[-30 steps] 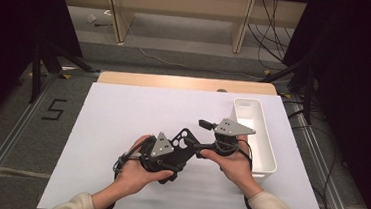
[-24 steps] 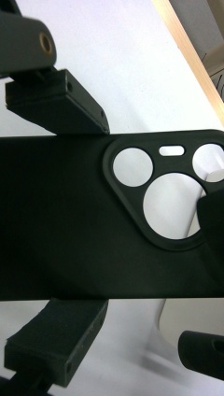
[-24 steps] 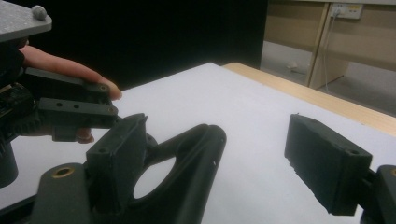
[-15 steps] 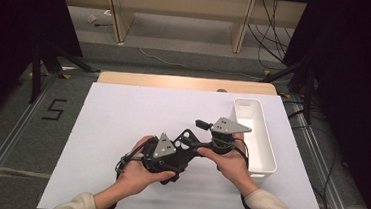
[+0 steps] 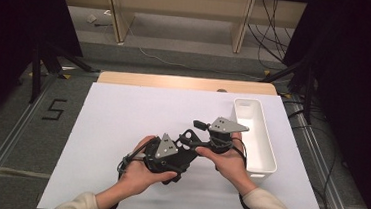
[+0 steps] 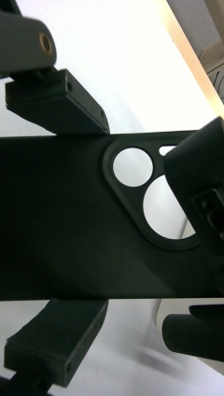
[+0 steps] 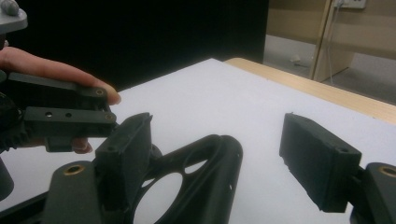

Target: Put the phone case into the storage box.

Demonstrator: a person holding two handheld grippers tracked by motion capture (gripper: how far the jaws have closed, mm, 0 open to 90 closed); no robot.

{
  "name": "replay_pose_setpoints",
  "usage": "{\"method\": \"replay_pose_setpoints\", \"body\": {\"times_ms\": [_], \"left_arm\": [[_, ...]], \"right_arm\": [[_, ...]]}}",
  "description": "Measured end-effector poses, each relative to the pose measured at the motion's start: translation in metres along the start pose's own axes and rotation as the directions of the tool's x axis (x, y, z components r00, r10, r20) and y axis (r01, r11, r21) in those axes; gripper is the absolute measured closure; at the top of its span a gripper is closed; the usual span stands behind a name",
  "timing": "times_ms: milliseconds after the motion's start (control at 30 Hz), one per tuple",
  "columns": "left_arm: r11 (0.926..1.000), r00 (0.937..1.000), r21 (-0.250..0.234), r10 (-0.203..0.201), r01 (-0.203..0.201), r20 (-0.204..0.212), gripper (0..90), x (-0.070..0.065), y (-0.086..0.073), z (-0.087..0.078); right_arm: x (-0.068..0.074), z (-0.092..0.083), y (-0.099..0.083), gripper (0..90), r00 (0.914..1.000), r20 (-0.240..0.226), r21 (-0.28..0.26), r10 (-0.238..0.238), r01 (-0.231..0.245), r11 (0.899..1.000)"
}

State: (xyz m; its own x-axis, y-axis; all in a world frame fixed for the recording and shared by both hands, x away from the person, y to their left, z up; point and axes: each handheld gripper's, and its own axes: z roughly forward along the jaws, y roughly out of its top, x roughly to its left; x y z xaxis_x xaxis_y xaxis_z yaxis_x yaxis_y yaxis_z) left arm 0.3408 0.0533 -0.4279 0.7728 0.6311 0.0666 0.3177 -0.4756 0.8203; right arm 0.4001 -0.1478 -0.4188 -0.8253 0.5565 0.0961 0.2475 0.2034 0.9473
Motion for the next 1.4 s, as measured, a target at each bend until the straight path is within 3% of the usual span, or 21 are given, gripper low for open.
{"method": "replay_pose_setpoints", "body": {"times_ms": [633,1133,1400], "left_arm": [[1.0000,1.0000,-0.005,-0.006,0.006,-0.005,15.0,-0.0007,-0.0005,0.0003],[0.9999,0.9999,-0.011,-0.009,0.009,-0.010,14.9,-0.0005,-0.0009,0.0011],[0.9999,0.9999,-0.012,-0.009,0.009,-0.014,14.8,-0.0002,-0.0012,0.0010]], "right_arm": [[-0.0002,0.0013,-0.0014,40.3,0.9990,-0.022,0.011,0.037,-0.037,0.999],[-0.0026,0.0012,-0.0023,56.6,0.9926,-0.056,0.038,0.108,-0.105,0.994],[-0.0026,0.0020,-0.0010,60.2,0.9907,-0.049,0.042,0.127,-0.125,0.991]]}}
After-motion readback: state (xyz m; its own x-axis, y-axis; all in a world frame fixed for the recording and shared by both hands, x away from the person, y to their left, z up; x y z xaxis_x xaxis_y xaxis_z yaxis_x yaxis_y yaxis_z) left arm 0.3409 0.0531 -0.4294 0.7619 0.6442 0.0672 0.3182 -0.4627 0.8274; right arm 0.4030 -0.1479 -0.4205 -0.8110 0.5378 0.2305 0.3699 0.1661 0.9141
